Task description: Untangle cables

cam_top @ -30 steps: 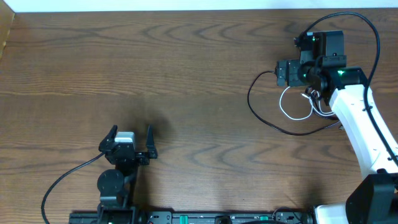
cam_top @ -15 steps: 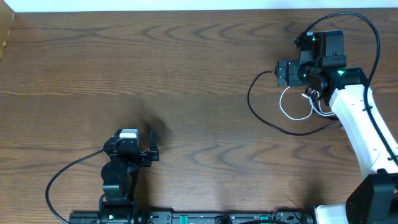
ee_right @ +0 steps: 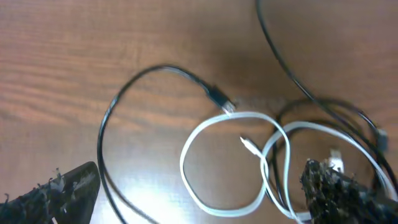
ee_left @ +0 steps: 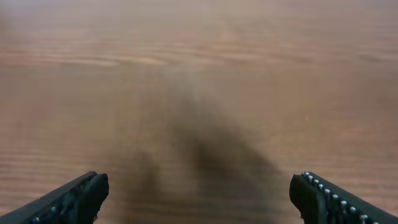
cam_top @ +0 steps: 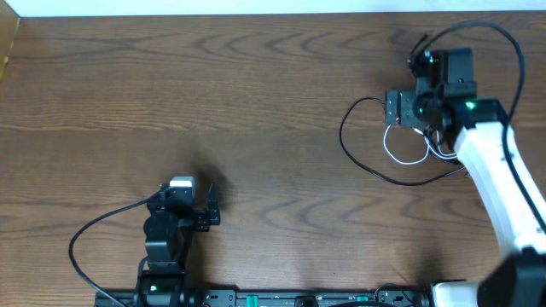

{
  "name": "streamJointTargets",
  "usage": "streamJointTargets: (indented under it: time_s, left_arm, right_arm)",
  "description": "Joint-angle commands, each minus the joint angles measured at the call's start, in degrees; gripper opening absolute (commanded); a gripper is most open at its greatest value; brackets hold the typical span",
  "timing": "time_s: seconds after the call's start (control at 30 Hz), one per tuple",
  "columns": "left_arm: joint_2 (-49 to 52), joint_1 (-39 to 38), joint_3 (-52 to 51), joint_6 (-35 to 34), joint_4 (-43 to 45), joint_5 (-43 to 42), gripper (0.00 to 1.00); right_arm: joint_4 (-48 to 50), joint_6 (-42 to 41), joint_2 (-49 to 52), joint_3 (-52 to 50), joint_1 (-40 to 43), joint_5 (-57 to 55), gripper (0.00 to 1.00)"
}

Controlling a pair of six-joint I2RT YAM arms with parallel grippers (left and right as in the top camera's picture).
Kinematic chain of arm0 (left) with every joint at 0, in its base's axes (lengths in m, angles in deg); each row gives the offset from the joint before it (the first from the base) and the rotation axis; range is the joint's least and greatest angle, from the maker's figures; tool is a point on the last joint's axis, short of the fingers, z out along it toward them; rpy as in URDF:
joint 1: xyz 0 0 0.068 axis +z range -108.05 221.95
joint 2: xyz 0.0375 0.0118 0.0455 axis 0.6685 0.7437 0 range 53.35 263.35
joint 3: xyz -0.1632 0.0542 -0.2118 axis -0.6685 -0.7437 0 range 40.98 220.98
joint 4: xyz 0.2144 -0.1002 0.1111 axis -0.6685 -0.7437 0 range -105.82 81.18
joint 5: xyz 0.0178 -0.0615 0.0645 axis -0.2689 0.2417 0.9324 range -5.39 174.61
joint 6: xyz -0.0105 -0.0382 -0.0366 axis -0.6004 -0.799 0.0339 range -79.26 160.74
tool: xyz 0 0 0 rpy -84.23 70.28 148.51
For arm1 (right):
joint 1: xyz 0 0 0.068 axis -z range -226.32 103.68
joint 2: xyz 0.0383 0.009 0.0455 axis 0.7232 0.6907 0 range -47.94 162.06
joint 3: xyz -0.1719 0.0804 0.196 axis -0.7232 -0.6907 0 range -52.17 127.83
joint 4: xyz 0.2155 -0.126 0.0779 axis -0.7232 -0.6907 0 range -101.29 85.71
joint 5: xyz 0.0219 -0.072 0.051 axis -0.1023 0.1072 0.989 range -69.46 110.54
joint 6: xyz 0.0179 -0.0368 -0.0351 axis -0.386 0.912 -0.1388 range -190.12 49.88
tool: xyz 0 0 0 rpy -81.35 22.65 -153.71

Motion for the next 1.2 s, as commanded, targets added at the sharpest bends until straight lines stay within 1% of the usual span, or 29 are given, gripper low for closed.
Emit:
streamJointTargets:
  time_s: [0.0,0.13,0.27,0.37,0.5,0.6,0.7,0.97,1.07,1.13,1.17]
  left_arm:
    - [2.10,-0.02,-0.55,-0.66,-2.51,-0.74,0.98]
    - [4.37,-0.02,-0.55,-0.66,-2.51,-0.74,0.98]
    - [6.51,-0.02,-0.55,-0.66,-2.51,-0.74,0.98]
    - [7.69,-0.02,-0.55,-0.66,-2.51,-0.74,0.98]
    - [9.25,-0.02,-0.55,-0.66,-2.51,-0.74,0.98]
    - [9.99,-0.02,-0.55,-0.66,-2.51,-0.74,0.98]
    - [10.32,-0.02,-0.55,-0.66,-2.51,-0.74,0.98]
    - [10.34,-0.02,-0.55,-0.66,-2.51,-0.74,0.98]
    - [10.34,-0.02,-0.55,-0.66,-2.51,-0.74,0.98]
    - [10.36,-0.02,-0.55,-0.66,-2.51,-0.74,0.98]
    - [10.36,-0.02,-0.55,-0.66,-2.51,-0.74,0.98]
  right_arm:
    - [2.49,0.26,-10.14,-4.15,0.02,-1.18,0.99]
    - [13.46,3.10,-22.80,-16.31,0.02,-0.98,0.99]
    - [25.53,3.28,-34.82,-28.72,0.00,-0.26,0.99]
    - [34.99,3.28,-41.07,-36.39,0.00,0.35,0.99]
    - [50.27,3.26,-48.24,-46.14,0.00,0.59,0.99]
    - [58.29,3.23,-51.95,-51.39,0.02,0.81,0.99]
    - [60.30,3.26,-56.57,-55.01,0.02,0.92,0.99]
    - [60.02,3.28,-69.31,-63.01,0.02,-0.17,1.00]
    - [59.91,3.26,-75.87,-67.06,0.02,-0.13,0.99]
    - [59.32,2.95,-79.69,-69.11,0.02,-0.09,0.99]
    - [55.82,2.58,-81.88,-69.07,0.04,-0.07,0.99]
